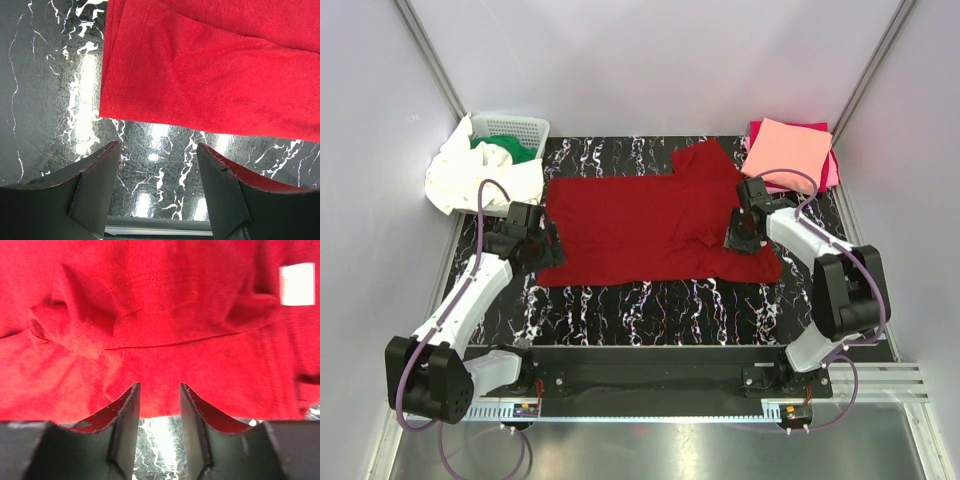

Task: Fold and stack the t-shirts

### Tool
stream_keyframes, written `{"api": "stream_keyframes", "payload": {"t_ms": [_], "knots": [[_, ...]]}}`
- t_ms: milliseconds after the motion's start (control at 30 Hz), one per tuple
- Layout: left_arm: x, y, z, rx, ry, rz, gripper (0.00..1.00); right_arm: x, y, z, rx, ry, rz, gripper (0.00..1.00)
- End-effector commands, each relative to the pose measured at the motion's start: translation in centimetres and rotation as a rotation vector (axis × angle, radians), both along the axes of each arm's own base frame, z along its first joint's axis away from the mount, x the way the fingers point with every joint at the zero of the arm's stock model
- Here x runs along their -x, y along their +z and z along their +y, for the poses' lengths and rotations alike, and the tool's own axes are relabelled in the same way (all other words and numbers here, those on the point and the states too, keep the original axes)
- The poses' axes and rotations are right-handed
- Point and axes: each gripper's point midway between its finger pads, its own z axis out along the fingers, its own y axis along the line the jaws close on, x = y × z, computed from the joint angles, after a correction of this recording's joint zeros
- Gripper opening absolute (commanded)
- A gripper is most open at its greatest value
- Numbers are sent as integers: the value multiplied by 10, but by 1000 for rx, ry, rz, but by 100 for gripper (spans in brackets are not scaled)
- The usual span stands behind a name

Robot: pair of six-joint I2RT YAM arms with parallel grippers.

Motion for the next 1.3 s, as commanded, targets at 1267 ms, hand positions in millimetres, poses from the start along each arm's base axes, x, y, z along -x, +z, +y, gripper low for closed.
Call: {"api": "stream_keyframes", "payload": {"t_ms": [1267], "knots": [[-4,4,-6,14,-32,-33,67,-84,64,8,-8,40,-185,47]]}}
